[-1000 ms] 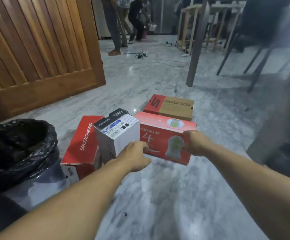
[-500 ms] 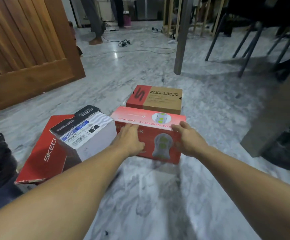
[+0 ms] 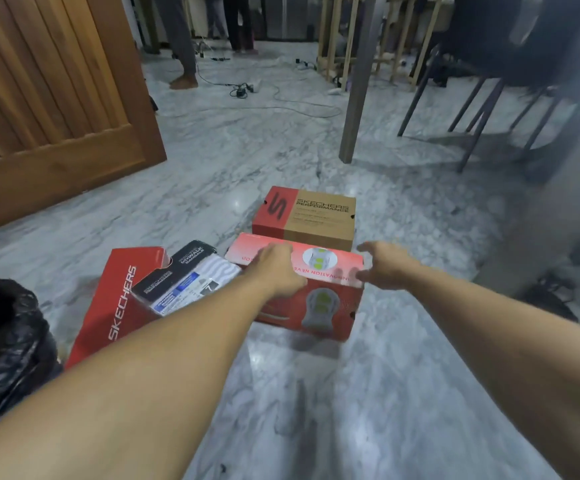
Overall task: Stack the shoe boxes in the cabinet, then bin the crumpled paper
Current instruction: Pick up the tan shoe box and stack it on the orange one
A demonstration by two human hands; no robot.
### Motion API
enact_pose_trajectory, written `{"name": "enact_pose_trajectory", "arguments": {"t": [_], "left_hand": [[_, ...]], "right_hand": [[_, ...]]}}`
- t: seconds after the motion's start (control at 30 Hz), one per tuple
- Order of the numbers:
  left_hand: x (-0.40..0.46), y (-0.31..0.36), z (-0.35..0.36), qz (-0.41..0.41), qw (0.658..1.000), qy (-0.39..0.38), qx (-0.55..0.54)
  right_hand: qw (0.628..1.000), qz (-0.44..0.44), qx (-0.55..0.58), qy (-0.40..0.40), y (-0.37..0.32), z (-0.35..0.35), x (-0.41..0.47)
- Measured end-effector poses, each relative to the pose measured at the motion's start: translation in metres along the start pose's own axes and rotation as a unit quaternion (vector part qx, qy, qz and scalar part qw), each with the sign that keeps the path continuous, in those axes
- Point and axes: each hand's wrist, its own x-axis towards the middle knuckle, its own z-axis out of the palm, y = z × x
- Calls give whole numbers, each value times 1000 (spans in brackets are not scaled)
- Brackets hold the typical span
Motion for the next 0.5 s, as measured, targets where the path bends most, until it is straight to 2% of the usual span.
{"name": "enact_pose_trajectory", "arguments": {"t": [0.17,0.3,0.5], "left_hand": [[50,22,-19,-9,999,8,-52],[115,21,-6,-42,998,17,-52],[212,-14,15,-105,994,-13,-12]], "right_hand": [[998,11,66,14,10,-32,39],[995,19,93,10,35,-21,98],[987,35,154,-27,63,10,192]]}}
